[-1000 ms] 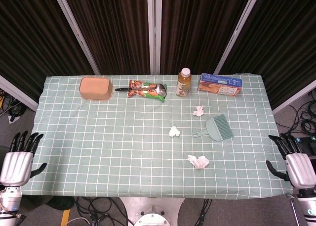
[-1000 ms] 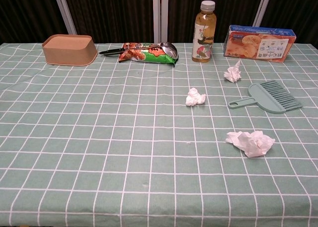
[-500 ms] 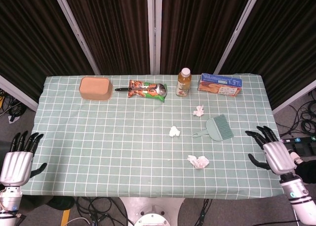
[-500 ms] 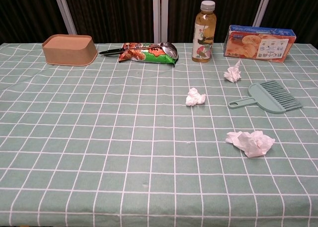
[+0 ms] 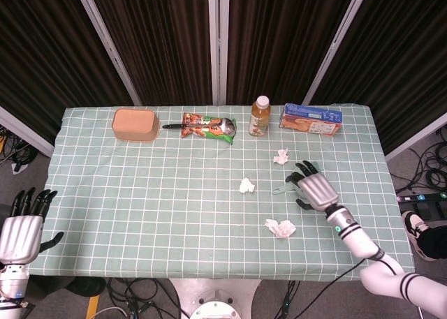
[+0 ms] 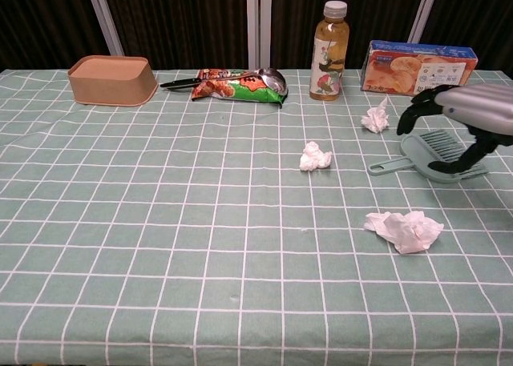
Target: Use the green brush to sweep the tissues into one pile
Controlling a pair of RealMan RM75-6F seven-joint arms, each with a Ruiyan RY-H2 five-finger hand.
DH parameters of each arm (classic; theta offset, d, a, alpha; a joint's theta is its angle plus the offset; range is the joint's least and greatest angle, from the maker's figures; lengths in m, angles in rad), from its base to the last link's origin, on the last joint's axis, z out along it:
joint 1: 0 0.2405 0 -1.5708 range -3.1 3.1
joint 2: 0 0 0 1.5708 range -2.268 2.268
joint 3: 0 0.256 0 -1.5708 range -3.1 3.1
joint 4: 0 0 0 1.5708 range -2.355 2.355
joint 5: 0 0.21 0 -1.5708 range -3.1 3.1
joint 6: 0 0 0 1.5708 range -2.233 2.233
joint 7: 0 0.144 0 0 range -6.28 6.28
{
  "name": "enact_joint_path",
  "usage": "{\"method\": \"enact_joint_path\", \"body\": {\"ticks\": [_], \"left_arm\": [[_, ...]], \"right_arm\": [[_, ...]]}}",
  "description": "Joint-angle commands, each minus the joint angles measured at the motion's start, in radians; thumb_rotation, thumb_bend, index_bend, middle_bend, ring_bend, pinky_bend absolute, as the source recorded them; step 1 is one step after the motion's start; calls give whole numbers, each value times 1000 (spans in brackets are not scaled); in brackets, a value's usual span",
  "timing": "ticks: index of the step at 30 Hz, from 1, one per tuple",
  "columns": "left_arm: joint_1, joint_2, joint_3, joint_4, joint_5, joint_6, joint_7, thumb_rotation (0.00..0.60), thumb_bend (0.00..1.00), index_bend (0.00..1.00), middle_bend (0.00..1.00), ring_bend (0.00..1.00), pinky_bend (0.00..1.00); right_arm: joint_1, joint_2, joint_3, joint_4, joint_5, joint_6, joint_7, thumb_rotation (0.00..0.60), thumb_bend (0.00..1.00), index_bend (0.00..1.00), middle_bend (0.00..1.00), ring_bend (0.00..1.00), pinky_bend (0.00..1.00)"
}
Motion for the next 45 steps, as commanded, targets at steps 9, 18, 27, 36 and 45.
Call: {"method": "enact_joint_path", "body": {"ticks": [9, 18, 27, 36, 45], "left_arm": [[0, -2, -1, 5, -12, -9, -11, 600, 163, 120, 119, 3, 3], [1, -2, -1, 7, -14, -9, -18, 600, 163, 120, 119, 3, 3], [1, -3, 0, 9, -15, -10, -22, 600, 163, 120, 119, 3, 3], [1, -4, 0, 11, -17, -12, -24, 600, 162, 120, 119, 4, 3], [4, -6, 2, 15, -19, -11, -29, 600, 163, 120, 119, 3, 3]], "right_arm": [[97, -174, -9, 210, 14, -45, -47, 600, 218, 351, 333, 78, 25], [99, -224, -37, 283, -1, 4, -58, 600, 201, 390, 388, 105, 26], [95, -229, -55, 304, 9, 4, -58, 600, 202, 408, 408, 114, 30], [100, -236, -66, 316, 14, -2, -67, 600, 259, 448, 445, 142, 35], [100, -217, -69, 301, 9, 28, -78, 600, 313, 569, 537, 220, 53]]}}
